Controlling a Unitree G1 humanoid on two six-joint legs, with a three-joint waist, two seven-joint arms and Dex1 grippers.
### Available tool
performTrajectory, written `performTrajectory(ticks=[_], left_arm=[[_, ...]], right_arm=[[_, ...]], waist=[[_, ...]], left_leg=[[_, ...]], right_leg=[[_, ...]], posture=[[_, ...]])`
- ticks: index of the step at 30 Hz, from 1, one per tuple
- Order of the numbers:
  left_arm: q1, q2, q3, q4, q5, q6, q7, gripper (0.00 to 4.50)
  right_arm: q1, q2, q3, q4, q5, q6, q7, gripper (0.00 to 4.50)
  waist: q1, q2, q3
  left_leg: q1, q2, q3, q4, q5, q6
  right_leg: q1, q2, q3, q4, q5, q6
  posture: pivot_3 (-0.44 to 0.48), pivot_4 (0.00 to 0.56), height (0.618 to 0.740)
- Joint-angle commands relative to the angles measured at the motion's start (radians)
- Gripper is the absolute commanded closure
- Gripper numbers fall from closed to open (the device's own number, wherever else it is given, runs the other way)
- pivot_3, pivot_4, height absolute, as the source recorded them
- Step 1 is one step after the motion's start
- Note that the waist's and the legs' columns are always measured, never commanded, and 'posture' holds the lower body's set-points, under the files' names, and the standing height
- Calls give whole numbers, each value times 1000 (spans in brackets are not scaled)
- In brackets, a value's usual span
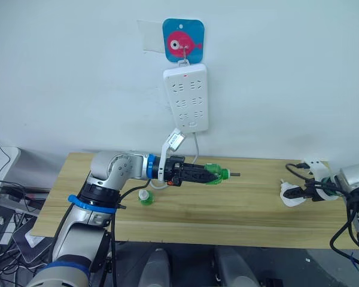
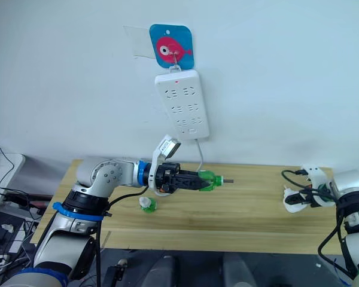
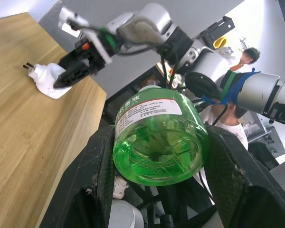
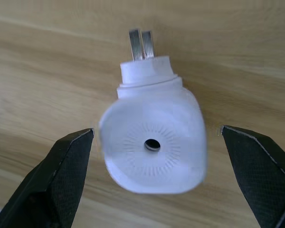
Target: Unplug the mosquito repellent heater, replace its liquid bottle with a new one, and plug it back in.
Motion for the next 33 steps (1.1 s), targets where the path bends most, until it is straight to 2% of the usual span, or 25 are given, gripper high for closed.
performTrajectory(ticks=[1, 4, 5, 8, 9, 13, 16, 19, 23, 26, 33], left_arm=[[-15, -6, 6, 0, -5, -25, -27, 2230], [-18, -18, 14, 17, -2, -46, -32, 2230], [-14, -22, 15, 16, 3, -71, -38, 2230], [23, -52, -3, -28, 61, -243, -59, 2230], [35, -68, 0, -39, 75, -292, -57, 2230], [60, -163, 44, -63, 106, -453, 5, 2230], [71, -203, 51, -62, 146, -560, 34, 2230], [64, -242, 66, -33, 172, -626, 79, 2230], [63, -276, 65, -28, 177, -627, 125, 2230], [68, -290, 51, -47, 177, -627, 132, 2230], [72, -289, 39, -58, 180, -633, 133, 2230]], right_arm=[[80, -98, -104, -200, 55, 122, 16, 17], [227, -191, -185, -434, 86, 93, 29, 17], [269, -194, -252, -518, 113, 112, 17, 17], [340, -45, -600, -829, 232, 247, -75, 17], [368, 16, -682, -929, 248, 287, -110, 17], [393, 495, -1054, -1370, 362, 444, -269, 17], [415, 808, -1222, -1553, 498, 547, -318, 17], [460, 1045, -1262, -1680, 608, 541, -386, 17], [431, 1237, -1173, -1694, 736, 429, -621, 17], [421, 1279, -1080, -1643, 832, 319, -813, 17], [566, 1167, -790, -1529, 1231, 10, -1211, 17]], waist=[[1, 0, 0], [6, 0, 0], [4, 0, 0], [-9, 1, 0], [-13, 1, 0], [-7, 0, -2], [-6, 3, -3], [-7, 3, -3], [-26, 5, -6], [-37, 6, -6], [-66, 6, -6]], left_leg=[[0, 0, 0, 0, 0, 0], [-1, 0, -1, 0, 0, 0], [-1, 0, -1, 0, 0, 0], [0, 0, 1, 0, 0, 0], [0, 1, 1, 0, 1, -1], [1, 2, -3, 0, 2, -4], [1, 2, -3, -2, 4, -7], [1, 1, -2, -2, 4, -7], [1, 0, 1, -1, 2, -4], [1, 0, 0, -2, 2, -3], [0, 1, 0, -2, 2, -3]], right_leg=[[0, 0, 0, 0, 0, 0], [0, 0, -1, -1, 0, 0], [0, 0, -1, -1, 0, 0], [0, 0, 0, -1, 0, 0], [0, 0, 1, 0, 0, 0], [2, 2, -2, 1, 0, 0], [1, 2, -2, 1, 0, 0], [1, 0, -1, 1, 0, 0], [1, -1, 1, 0, 1, 2], [0, 0, 1, 1, 1, 2], [0, 1, 1, 1, 1, 1]], posture=[[-32, 201, 740], [-44, 196, 740], [-60, 191, 740], [-80, 186, 740], [-85, 187, 740], [-102, 183, 740], [-107, 173, 740], [-121, 163, 740], [-145, 152, 740], [-154, 152, 740], [-145, 153, 740]])
